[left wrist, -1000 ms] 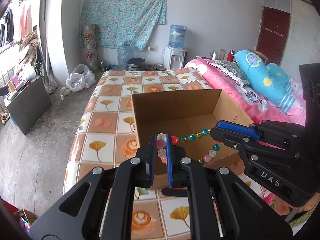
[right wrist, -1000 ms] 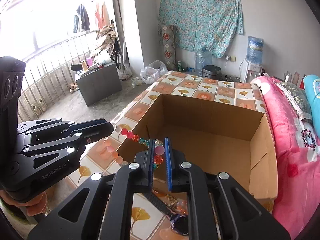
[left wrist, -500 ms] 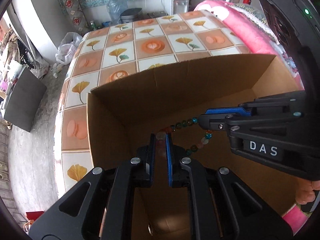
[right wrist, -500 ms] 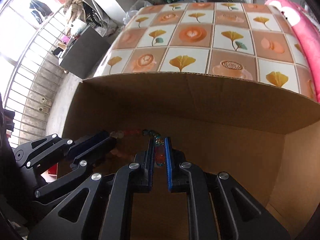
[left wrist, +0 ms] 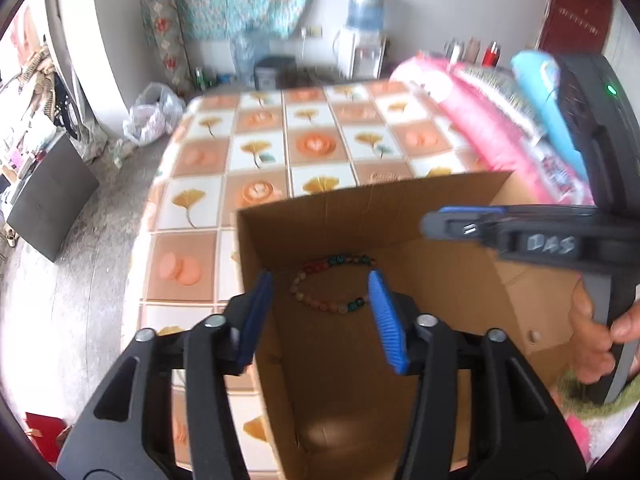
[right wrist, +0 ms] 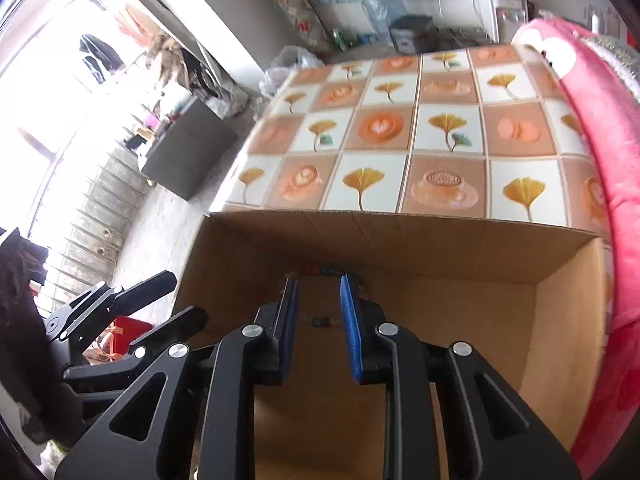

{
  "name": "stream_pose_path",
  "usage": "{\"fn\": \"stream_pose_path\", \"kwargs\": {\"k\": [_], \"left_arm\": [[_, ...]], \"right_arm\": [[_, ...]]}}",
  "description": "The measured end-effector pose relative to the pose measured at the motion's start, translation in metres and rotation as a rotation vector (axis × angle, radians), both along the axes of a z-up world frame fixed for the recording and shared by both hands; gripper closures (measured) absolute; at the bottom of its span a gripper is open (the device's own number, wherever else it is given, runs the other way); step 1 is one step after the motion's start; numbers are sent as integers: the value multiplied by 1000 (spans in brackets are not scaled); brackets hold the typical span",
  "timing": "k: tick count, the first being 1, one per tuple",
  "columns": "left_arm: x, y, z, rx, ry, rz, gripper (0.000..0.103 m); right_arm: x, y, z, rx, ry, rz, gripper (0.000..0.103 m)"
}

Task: Organize jewelry
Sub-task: 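Open both grippers to drop the bracelet into the box, then grasp the purple smartwatch by its face with the right gripper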

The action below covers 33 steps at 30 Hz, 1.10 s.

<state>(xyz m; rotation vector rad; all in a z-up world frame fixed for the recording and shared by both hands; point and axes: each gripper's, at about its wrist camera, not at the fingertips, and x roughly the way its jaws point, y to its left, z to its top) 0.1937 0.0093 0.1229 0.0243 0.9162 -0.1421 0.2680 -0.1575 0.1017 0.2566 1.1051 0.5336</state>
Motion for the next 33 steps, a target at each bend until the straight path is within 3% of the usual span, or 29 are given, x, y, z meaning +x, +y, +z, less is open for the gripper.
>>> {"fn": "stream_pose_path", "kwargs": {"k": [5,7,9,13,16,18,25,30,33], "left_arm": [[-88,40,31,-68,-160,44,20],[-118,55,25,-96,-177,71,18],[-144,67,7,-126,-164,104,15],[-168,71,-57,-173,-16,173,15],[-173,60,-105,-123,95,192,15],[-175,51,-123,-82,122,179,15],[-174,28,-145,94,125,170,13],[-178,33,-146,81,100,185,8],[-179,32,-145,98,85,167,7]], "right_arm": [[-100,-48,68,56,-282,-67,61],[-146,-65,78,70,-352,-82,52],[-185,-71,70,76,-375,-94,41],[-231,-53,6,1,-262,-80,37],[-239,-43,-49,-44,-126,-101,37],[-242,-41,-69,-60,-86,-113,37],[-237,2,-90,-285,-138,-51,37],[-238,15,-113,-368,-112,-38,37],[-240,15,-116,-378,-127,-31,43]]}}
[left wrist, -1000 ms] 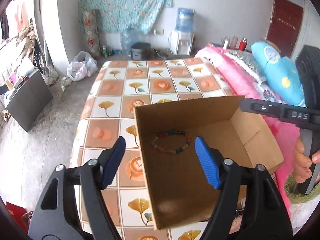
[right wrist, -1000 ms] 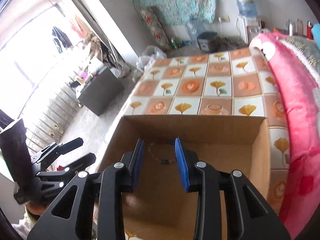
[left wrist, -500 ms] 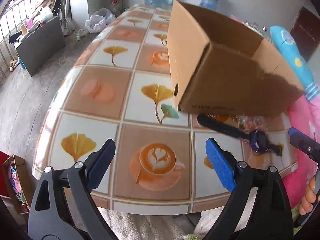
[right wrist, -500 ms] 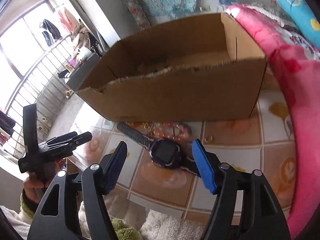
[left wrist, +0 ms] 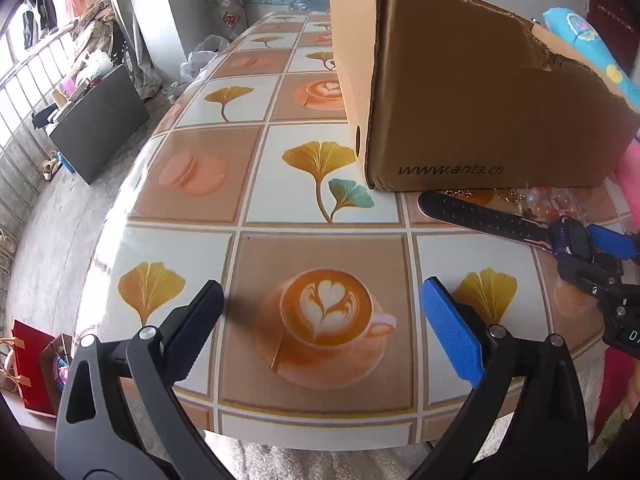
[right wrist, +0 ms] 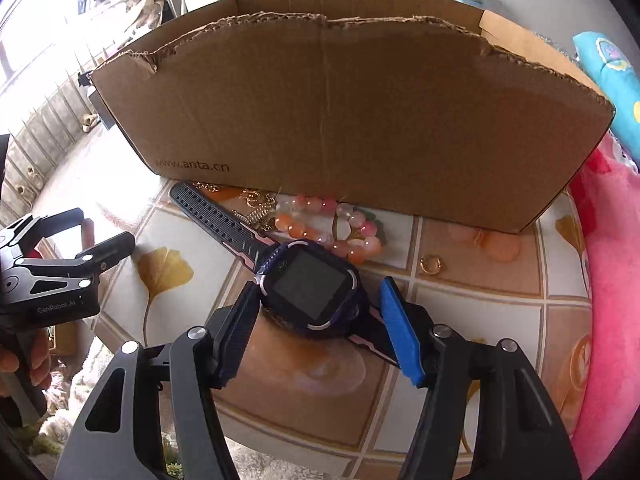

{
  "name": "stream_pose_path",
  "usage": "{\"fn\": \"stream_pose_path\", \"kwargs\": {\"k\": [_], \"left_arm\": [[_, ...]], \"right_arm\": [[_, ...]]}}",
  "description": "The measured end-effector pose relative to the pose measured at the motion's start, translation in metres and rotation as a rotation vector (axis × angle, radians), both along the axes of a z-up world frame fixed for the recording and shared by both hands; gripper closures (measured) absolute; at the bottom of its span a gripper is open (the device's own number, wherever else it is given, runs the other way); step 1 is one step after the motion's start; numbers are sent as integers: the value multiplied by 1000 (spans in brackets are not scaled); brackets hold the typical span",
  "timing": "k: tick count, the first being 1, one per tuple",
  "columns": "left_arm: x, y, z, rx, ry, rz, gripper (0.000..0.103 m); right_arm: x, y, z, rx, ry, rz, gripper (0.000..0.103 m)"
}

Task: Organize jewelry
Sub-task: 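Grasp the purple smartwatch by its face with the right gripper, then grasp the black watch strap with the left gripper while the right holds the watch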

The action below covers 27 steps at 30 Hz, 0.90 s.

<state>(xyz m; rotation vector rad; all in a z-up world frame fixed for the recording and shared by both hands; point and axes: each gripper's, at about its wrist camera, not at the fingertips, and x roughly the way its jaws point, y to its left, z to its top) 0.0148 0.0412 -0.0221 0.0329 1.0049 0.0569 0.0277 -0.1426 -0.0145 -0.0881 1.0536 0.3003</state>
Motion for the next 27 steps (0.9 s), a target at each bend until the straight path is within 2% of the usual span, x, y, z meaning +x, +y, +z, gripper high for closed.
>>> {"fn": "stream_pose_path", "kwargs": {"k": [4,7,15,16,18,20,23,26,27], "left_arm": [[5,-4,-1,13,29,-38,7],[9,2,-4,-31,47,-42,7],[8,2,-4,-42,21,-55,7],[7,4,0,-70,-7,-60,7],[0,6,11,-195,-68,-98,9],[-3,-1,20,-275,-102,-150,9],[2,-20,22,-318,-98,-229,9],[12,-36,12,-340,-51,-271,27],[17,-40,6,-342,-23,-274,28]], "right_arm": [[-5,-2,0,11,-5,40,48],[-10,0,0,15,-11,84,49],[-24,4,-5,5,-36,202,49],[-23,4,-5,9,-35,201,49],[-24,2,-4,16,-35,200,49],[-22,0,-3,25,-41,200,49],[-23,-8,-2,51,-52,204,49],[-23,-15,0,85,-53,201,49],[-23,-18,0,99,-54,199,49]]}}
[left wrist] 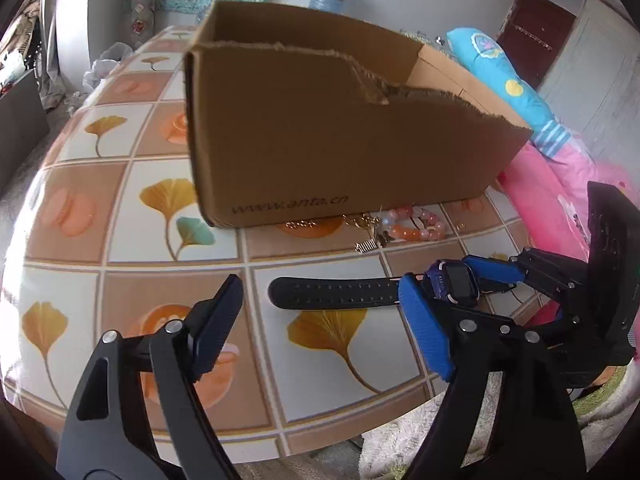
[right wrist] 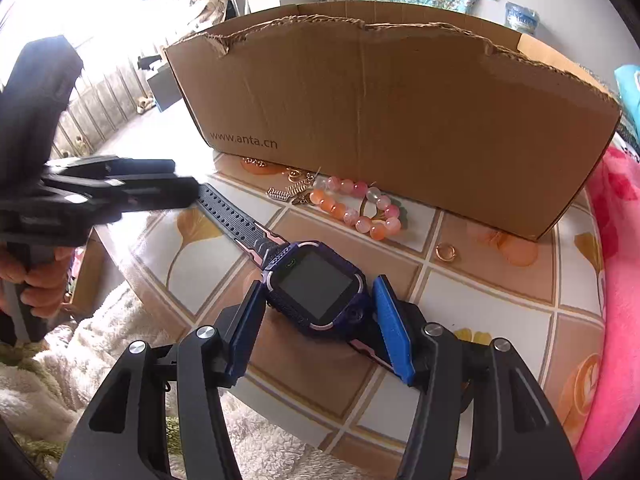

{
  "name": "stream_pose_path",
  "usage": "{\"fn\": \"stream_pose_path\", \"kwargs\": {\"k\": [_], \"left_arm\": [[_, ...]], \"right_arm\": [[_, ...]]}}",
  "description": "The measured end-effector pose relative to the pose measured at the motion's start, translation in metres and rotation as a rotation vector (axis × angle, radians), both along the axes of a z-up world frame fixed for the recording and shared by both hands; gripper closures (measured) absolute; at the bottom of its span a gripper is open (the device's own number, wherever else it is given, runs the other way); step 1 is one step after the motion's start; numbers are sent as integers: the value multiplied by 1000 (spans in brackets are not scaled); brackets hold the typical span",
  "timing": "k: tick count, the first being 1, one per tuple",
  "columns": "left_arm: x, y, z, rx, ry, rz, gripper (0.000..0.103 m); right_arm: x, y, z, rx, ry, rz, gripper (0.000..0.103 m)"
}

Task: Organize jewelry
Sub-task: 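Grasp the black watch strap with the left gripper while the right holds the watch, then lift the smartwatch with both grippers and carry it over the box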

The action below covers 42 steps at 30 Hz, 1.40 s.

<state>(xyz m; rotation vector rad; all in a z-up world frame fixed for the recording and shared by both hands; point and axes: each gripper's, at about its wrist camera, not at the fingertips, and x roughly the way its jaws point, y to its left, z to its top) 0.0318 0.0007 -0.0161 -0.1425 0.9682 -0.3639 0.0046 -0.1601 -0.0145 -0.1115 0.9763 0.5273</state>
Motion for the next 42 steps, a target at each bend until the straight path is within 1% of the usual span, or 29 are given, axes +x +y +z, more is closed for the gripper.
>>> {"fn": "stream_pose_path", "kwargs": {"k": [1,2,3,6,7,9,10,11,12,14,17,19,20,22,23,25,27,30,32,33,35,38,40,42], "left_arm": [[2,-3,-4,3,13,0,30],[1,-7,-3,13,-6,-1,32],[2,-10,-5,8,7,-13,34],[1,-15,-6,10,13,-11,34],[1,-14,-7,-17,21,-12,34],[4,-5,-9,-135,59,-2,34],[6,0,-10,-198,81,2,36],[8,4,-13,-259,108,4,40],[9,6,-15,-303,123,13,40],[9,9,-16,-349,128,16,40],[9,5,-13,-360,115,10,40],[10,-2,-11,-350,102,5,47],[12,-6,-11,-342,102,5,55],[14,-8,-10,-343,102,7,64],[15,-9,-10,-344,102,5,72],[15,-13,-9,-321,94,-2,78],[12,-21,-4,-268,64,-15,83],[6,-32,1,-154,36,-25,85],[2,-38,5,-81,15,-27,85],[0,-40,6,-54,4,-29,85],[-3,-43,7,-14,-12,-28,85],[-6,-49,6,57,-31,-32,85],[-8,-51,5,88,-37,-35,85],[-9,-52,2,103,-35,-34,85]], "right_arm": [[0,-3,0,15,-1,-1,49],[0,-4,0,25,-2,-2,49],[-1,-5,0,34,-2,-1,49],[-3,-16,2,62,-3,-3,49],[-4,-21,3,74,-2,-5,49],[-5,-27,4,90,0,-7,49],[-6,-29,4,92,-3,-4,49],[-6,-30,4,92,-5,-1,49],[-6,-32,4,92,-6,1,49],[-7,-35,5,96,-6,3,49],[-2,-32,4,93,-8,7,49],[-2,-32,4,89,-11,12,49],[-2,-31,5,87,-10,14,49],[-2,-25,4,85,-10,15,49],[-1,-22,4,83,-9,16,49],[-1,-20,5,74,-10,17,49],[-2,-18,6,70,-10,16,49],[0,-19,7,94,20,2,49],[1,-31,10,154,59,-37,49],[-1,-39,13,179,63,-63,49],[-7,-57,22,215,57,-118,49],[-16,-80,27,213,69,-205,49],[-18,-91,22,197,113,-270,49],[-20,-99,15,207,158,-314,49]]}}
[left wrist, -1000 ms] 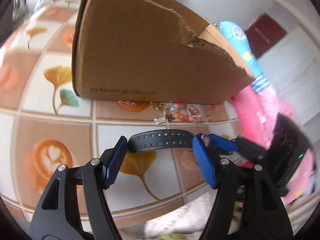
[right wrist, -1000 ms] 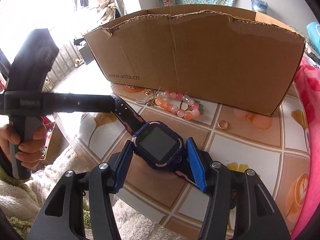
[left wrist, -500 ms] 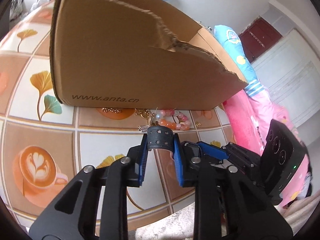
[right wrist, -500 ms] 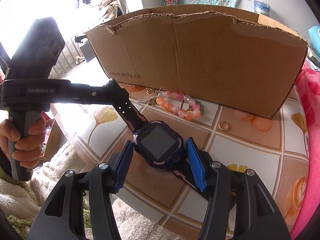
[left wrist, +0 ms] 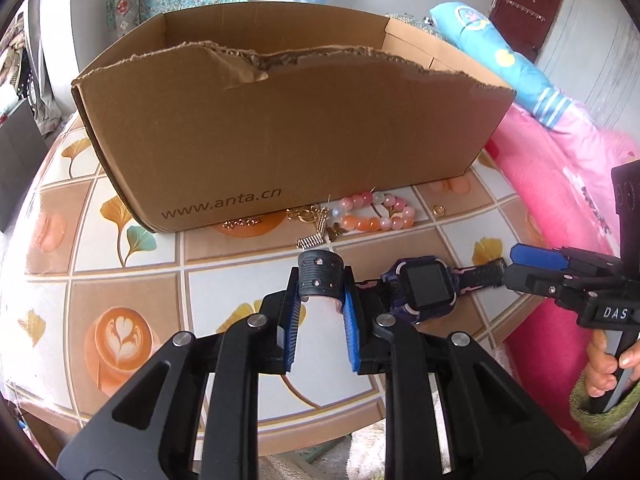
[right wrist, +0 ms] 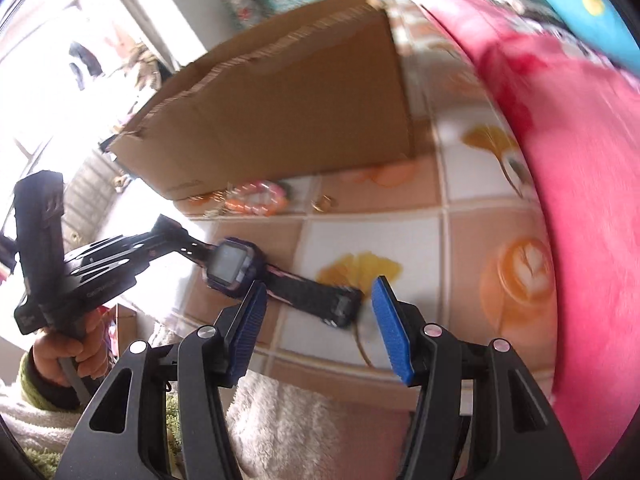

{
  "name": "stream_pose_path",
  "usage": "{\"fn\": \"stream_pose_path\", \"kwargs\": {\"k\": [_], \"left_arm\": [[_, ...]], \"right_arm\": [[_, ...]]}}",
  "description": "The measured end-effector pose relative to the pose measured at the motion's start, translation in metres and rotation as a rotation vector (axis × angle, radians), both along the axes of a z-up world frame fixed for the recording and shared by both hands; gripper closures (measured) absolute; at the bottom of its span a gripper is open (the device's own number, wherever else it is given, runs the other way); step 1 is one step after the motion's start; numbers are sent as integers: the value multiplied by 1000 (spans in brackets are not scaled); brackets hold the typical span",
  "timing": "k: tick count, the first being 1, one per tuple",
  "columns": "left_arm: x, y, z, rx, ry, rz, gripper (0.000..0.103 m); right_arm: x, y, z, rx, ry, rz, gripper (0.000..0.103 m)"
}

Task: Organize jewelry
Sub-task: 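Lift the smartwatch with both grippers and carry it over the box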

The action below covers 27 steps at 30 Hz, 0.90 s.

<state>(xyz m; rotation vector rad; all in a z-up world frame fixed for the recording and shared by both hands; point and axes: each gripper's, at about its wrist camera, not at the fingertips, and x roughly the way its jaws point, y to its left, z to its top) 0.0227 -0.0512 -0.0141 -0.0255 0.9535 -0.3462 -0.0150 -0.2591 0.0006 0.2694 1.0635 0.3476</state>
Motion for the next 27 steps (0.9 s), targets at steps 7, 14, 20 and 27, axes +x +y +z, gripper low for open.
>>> {"fn": "stream_pose_path", "kwargs": {"k": [7,14,20,27], "left_arm": [[-3,0,-6,10,14,9,85],[-7,3,-8,3,5,13,85],[-11,8,-5,-26,-23,11,86],[-32,14,39,-77,-136,-30,86]], "right_arm": [[2,-12,-15,99,20,-64,60],[19,-35,-32,258,66,-157,85],[21,-21,-27,218,53,-154,95],[8,9,45,73,-119,-52,97]]}}
